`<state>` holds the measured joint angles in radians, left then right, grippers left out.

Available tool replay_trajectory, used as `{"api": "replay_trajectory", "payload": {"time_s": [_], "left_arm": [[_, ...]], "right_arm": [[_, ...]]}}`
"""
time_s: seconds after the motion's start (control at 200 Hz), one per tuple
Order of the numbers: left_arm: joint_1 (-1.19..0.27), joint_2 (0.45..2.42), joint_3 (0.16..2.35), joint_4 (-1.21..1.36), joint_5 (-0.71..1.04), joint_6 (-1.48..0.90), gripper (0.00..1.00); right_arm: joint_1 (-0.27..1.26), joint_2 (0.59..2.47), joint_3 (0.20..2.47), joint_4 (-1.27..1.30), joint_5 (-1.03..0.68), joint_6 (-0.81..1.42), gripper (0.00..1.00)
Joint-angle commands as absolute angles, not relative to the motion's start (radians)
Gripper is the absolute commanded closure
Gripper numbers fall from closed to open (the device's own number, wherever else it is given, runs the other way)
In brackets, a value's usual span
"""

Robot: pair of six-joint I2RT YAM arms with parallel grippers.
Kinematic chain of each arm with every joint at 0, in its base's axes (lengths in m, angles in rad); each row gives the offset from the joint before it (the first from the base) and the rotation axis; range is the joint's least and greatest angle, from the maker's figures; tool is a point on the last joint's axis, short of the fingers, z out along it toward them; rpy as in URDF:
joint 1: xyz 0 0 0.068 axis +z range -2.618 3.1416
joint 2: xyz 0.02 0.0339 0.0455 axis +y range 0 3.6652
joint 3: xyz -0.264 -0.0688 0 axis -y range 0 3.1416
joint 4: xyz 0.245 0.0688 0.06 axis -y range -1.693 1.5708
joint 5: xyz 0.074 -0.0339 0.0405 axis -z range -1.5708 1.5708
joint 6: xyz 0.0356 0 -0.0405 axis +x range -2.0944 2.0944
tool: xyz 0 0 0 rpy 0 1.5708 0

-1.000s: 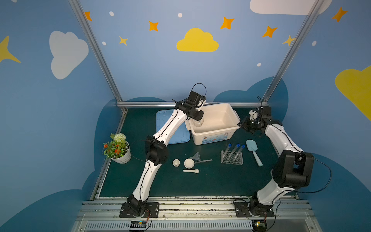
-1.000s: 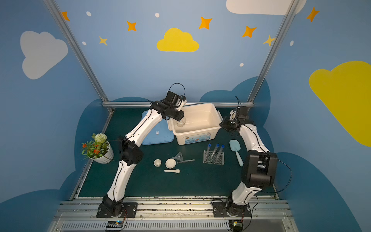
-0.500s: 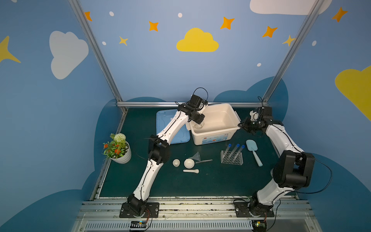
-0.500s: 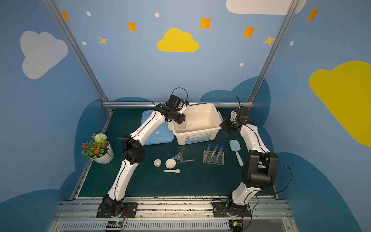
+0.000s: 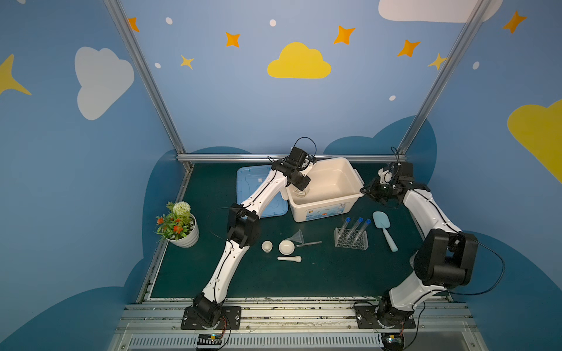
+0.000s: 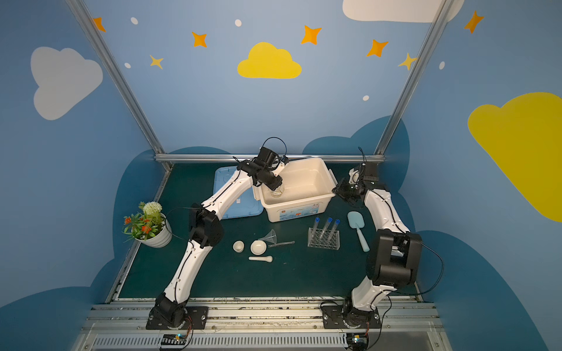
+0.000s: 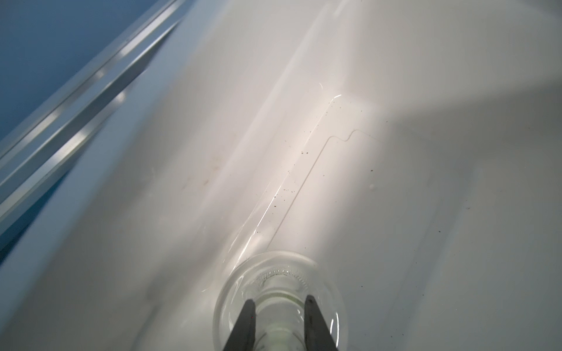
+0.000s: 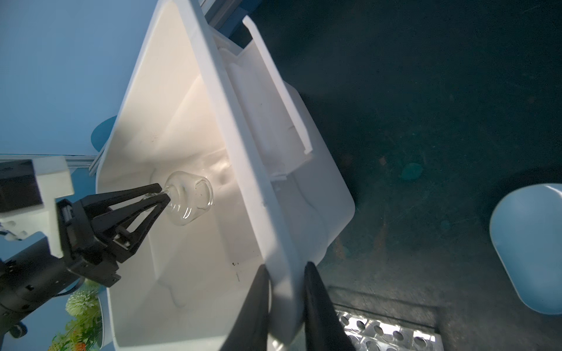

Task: Organize the chemistry lab equipment
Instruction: 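Lower the flask onto the bin floor and open the left gripper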

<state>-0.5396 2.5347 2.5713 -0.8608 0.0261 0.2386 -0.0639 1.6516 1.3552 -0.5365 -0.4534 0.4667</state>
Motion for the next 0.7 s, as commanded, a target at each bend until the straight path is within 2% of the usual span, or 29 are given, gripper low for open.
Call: {"api": "replay_trajectory", "payload": {"time_s": [0.0, 0.511, 0.691], "left_arm": [[-0.541, 2.545, 2.595, -0.871, 0.027, 0.284, 0.90], [-0.545, 2.597, 2.596, -0.914, 0.013, 0.376, 0.89], [-0.545, 2.605, 2.597, -0.908, 0.011, 0.367, 0.85]], "right_arm": [[-0.063, 1.603, 1.342, -0.544, -0.471, 0.436, 0.81], [-0.070, 1.591, 1.328, -0.537, -0.486, 0.438, 0.81], [-0.073, 1.592, 1.326, -0.537, -0.488, 0.437, 0.81]]}}
